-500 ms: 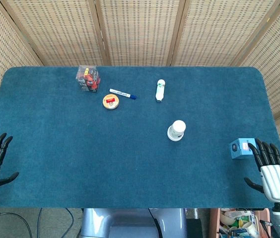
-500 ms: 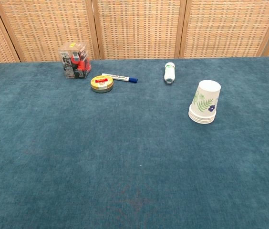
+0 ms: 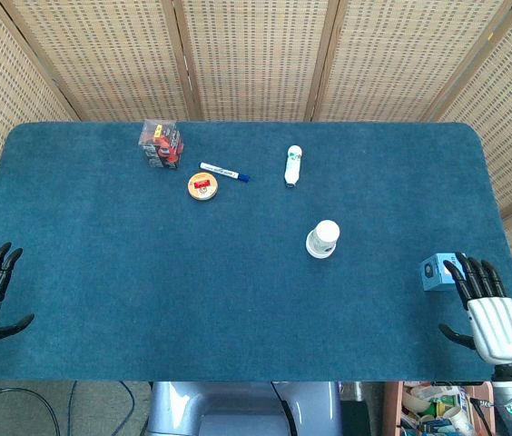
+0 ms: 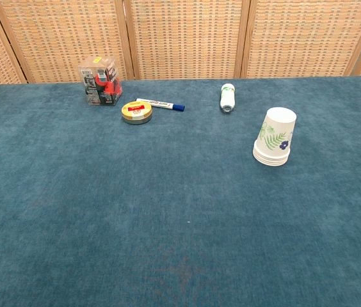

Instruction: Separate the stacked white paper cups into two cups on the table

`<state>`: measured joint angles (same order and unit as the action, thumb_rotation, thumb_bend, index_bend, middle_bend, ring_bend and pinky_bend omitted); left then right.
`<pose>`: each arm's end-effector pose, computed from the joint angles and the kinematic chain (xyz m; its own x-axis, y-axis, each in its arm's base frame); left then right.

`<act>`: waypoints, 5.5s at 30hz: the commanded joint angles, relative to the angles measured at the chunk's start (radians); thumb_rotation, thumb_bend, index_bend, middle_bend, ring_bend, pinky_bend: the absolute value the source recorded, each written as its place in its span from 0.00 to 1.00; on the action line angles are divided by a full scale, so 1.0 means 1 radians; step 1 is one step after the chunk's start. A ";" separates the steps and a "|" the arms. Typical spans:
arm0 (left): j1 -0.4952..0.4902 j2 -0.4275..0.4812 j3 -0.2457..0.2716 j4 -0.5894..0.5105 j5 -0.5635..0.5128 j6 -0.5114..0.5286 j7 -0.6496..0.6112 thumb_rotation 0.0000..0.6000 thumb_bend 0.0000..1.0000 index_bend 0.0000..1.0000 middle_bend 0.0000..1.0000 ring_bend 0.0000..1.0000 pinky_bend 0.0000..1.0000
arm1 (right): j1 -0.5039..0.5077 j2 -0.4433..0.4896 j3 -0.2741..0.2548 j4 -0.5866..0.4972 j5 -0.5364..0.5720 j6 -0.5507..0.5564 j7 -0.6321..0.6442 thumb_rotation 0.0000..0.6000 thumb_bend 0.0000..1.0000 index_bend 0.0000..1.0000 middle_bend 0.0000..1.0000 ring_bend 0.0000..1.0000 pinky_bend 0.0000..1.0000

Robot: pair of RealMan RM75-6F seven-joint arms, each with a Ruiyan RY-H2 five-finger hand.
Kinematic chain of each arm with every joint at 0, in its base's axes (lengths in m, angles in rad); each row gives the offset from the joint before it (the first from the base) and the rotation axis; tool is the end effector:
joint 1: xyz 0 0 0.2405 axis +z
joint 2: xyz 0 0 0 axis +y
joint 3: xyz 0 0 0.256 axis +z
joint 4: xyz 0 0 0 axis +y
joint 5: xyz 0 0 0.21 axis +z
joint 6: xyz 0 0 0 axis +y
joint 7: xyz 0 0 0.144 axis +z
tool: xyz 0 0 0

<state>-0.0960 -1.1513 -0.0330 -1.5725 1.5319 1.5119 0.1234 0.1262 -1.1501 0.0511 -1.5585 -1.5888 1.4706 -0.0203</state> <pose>-0.3096 0.1813 0.1518 0.5135 -0.0189 0.8579 0.8566 -0.0470 -0.5138 -0.3004 -0.1939 0.1472 0.4416 0.0069 0.8972 -0.8890 -0.1313 0.4386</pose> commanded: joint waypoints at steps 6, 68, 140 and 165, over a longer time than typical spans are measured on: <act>-0.021 -0.012 -0.026 0.031 -0.042 -0.035 -0.011 1.00 0.07 0.00 0.00 0.00 0.00 | 0.391 0.057 0.171 -0.054 0.094 -0.478 0.065 1.00 0.00 0.00 0.00 0.00 0.01; -0.184 -0.083 -0.098 0.091 0.032 -0.112 -0.057 1.00 0.07 0.00 0.00 0.00 0.00 | 0.659 -0.189 0.274 0.076 0.394 -0.695 0.392 1.00 0.39 0.53 0.58 0.44 0.59; -0.703 -0.698 -0.206 0.470 0.027 -0.209 -0.029 1.00 0.34 0.53 0.01 0.00 0.00 | 0.722 -0.264 0.399 -0.130 0.889 -0.790 0.447 1.00 0.51 0.53 0.58 0.44 0.59; -0.708 -0.719 -0.204 0.499 0.002 -0.196 -0.022 1.00 0.47 0.65 0.01 0.00 0.00 | 0.688 -0.235 0.413 -0.120 0.854 -0.800 0.479 1.00 0.52 0.53 0.58 0.44 0.59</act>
<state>-0.8042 -1.8710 -0.2373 -1.0740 1.5346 1.3155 0.1020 0.8157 -1.3871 0.4635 -1.6805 -0.7333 0.6705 0.4577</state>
